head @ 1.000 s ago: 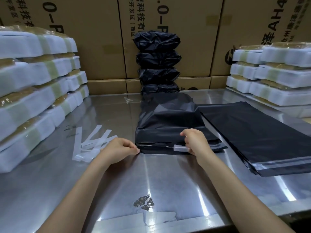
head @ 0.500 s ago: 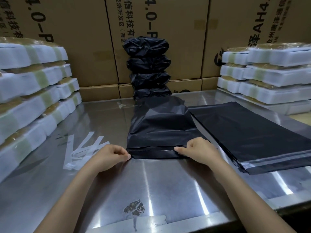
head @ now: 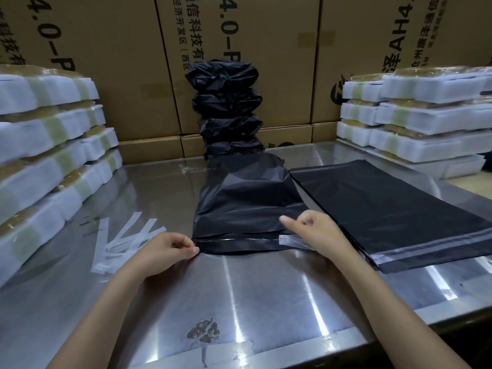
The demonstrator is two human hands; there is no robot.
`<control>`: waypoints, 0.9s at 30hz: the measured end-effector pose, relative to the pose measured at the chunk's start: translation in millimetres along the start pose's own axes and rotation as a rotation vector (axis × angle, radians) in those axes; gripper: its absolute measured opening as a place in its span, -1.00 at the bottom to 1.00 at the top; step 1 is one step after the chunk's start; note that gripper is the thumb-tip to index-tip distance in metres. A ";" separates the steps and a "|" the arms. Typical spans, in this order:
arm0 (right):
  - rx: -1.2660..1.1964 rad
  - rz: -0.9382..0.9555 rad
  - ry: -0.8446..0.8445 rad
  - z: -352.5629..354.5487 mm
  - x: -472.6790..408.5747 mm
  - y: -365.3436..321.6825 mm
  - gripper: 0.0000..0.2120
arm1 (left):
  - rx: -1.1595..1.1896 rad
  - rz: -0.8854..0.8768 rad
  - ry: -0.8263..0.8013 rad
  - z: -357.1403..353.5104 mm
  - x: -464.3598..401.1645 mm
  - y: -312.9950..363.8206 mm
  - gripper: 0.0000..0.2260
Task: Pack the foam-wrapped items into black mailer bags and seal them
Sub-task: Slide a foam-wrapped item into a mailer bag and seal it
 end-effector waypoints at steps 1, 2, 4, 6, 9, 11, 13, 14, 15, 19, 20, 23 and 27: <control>0.100 0.009 -0.034 -3.3 1.2 -3.0 -0.54 | 0.002 0.000 0.000 -0.3 0.0 0.2 -0.84; 0.205 -0.007 -0.075 -5.7 1.9 -4.4 -0.53 | 0.002 0.001 -0.001 -0.6 0.0 0.2 -0.84; 0.365 -0.028 -0.134 -7.6 1.3 -4.8 -0.53 | -0.001 0.006 -0.002 -1.3 0.3 -0.5 -0.84; 0.354 -0.012 -0.162 -7.8 -0.3 -4.2 -0.55 | 0.002 0.007 0.000 -1.4 0.3 -1.2 -0.84; 0.021 -0.064 -0.113 -1.6 -2.9 0.7 -0.50 | 0.003 0.006 0.008 -0.3 0.1 -1.2 -0.85; -0.334 -0.184 -0.031 4.5 -4.9 4.5 -0.62 | -0.007 0.005 0.011 0.6 0.3 -1.1 -0.85; -0.728 -0.300 -0.022 6.9 -6.7 6.4 -0.69 | -0.016 0.004 0.009 1.0 0.7 -0.8 -0.85; -0.905 -0.314 -0.015 8.5 -7.7 8.6 -0.68 | -0.024 0.003 0.005 0.9 1.0 -0.3 -0.85; -1.050 -0.311 0.009 11.3 -7.9 11.1 -0.66 | -0.031 0.002 0.000 0.6 1.2 0.3 -0.84; -1.116 -0.321 0.020 21.9 -2.2 23.9 -0.58 | -0.030 0.003 -0.004 -1.2 2.6 2.2 -0.82; -1.160 -0.321 -0.005 24.3 -1.6 27.0 -0.58 | -0.030 0.003 -0.003 -1.4 3.1 2.2 -0.83; -1.477 -0.310 -0.039 36.3 2.1 32.4 -0.54 | -0.038 -0.004 0.005 -0.7 3.5 2.1 -0.85; -1.845 -0.220 -0.011 48.0 4.0 36.6 -0.52 | -0.043 -0.014 -0.048 1.4 5.7 3.7 -0.86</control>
Point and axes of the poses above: each hand's wrist, its own x-axis away from the middle knuckle, its own z-axis out of the back of the hand, y = z × x, the point moved 4 cm from there along -x, towards the middle knuckle, and after that the axes turned 5 degrees about -y, right-handed, at the moved point
